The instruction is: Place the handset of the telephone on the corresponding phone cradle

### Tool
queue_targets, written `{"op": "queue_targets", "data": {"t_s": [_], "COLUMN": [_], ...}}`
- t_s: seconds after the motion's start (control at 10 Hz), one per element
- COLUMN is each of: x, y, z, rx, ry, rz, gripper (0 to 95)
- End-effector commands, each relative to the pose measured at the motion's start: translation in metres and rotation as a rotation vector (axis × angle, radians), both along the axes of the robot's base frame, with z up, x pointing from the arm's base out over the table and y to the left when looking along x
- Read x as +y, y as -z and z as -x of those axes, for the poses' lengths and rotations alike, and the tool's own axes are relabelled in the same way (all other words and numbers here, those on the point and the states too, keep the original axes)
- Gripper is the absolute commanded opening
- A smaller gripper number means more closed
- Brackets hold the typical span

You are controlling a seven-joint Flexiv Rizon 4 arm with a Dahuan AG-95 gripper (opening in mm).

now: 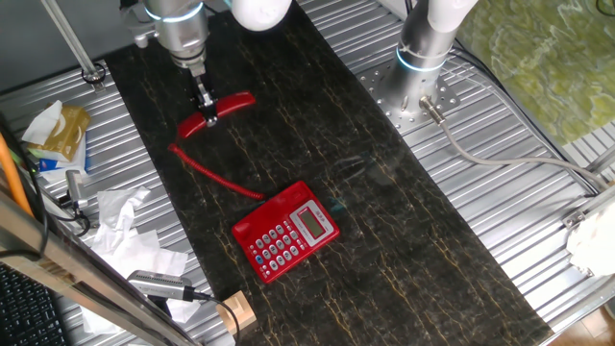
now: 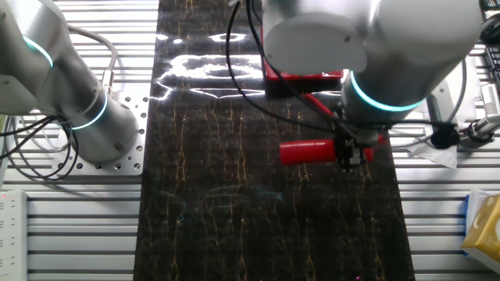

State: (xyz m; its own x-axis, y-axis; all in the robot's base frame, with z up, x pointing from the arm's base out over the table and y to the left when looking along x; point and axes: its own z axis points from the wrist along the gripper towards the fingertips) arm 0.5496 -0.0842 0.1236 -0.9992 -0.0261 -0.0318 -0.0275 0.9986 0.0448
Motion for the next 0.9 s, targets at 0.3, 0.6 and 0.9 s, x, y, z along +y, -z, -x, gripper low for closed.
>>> {"op": "queue_targets", "data": {"t_s": [0.3,0.6,0.9], "x": [0.0121,0.0122,0.0122], "y": [-0.0044,-0.0044,-0.0044], "z": [-0.0094,-0.0094,-0.0094], "rx": [0.008,0.003,-0.003], "ry": [-0.004,-0.046,-0.050], "rz": [0.004,0.006,0.015], "gripper": [0.0,0.0,0.0]}}
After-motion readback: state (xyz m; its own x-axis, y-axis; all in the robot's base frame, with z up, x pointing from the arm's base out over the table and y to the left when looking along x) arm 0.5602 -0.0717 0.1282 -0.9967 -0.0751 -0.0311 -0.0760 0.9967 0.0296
